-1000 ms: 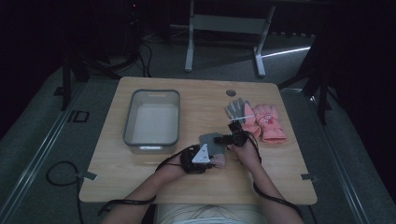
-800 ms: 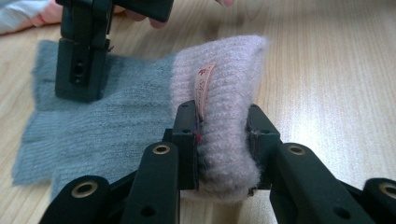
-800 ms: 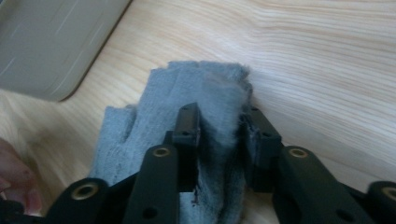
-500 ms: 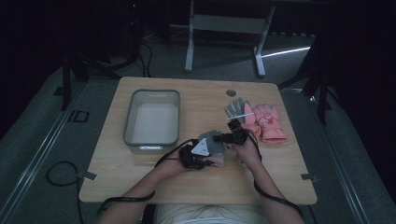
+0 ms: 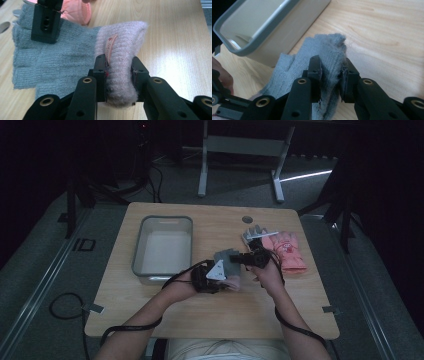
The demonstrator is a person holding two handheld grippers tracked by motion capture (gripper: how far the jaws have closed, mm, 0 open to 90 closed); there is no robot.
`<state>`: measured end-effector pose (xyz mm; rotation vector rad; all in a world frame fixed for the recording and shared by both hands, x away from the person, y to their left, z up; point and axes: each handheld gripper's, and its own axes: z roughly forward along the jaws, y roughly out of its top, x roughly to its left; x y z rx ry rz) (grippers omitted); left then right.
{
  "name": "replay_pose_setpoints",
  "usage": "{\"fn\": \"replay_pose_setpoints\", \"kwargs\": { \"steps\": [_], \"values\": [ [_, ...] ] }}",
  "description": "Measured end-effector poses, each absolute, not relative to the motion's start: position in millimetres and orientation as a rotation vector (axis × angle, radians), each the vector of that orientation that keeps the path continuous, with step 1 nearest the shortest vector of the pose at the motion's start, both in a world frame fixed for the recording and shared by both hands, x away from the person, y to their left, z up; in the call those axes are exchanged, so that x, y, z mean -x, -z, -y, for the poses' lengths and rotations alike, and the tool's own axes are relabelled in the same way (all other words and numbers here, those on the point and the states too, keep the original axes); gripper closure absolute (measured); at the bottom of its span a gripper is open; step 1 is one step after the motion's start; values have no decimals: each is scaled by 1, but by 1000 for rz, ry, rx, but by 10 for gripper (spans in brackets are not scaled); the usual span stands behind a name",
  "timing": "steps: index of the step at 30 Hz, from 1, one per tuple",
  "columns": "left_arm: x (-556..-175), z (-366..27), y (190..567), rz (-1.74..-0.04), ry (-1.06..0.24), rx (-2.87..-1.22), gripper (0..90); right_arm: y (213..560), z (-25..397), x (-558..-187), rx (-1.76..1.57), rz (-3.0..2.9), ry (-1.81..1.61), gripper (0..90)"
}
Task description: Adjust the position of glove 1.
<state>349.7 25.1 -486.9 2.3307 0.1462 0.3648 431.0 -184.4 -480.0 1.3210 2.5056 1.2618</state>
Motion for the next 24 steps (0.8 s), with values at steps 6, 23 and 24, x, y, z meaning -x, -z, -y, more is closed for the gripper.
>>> {"fn": "replay_pose_setpoints", "kwargs": {
  "steps": [6, 23, 24],
  "values": [
    [-350, -33, 470, -133, -400, -2347, 716, 465, 176, -434, -1286, -2500, -1284, 742],
    [-354, -69, 429, -147, -480, -2382, 716, 424, 135, -444, -1178, -2508, -1320, 742],
    [-355, -72, 427, -157, -478, -2382, 716, 422, 132, -445, -1166, -2510, -1321, 742]
  ]
}}
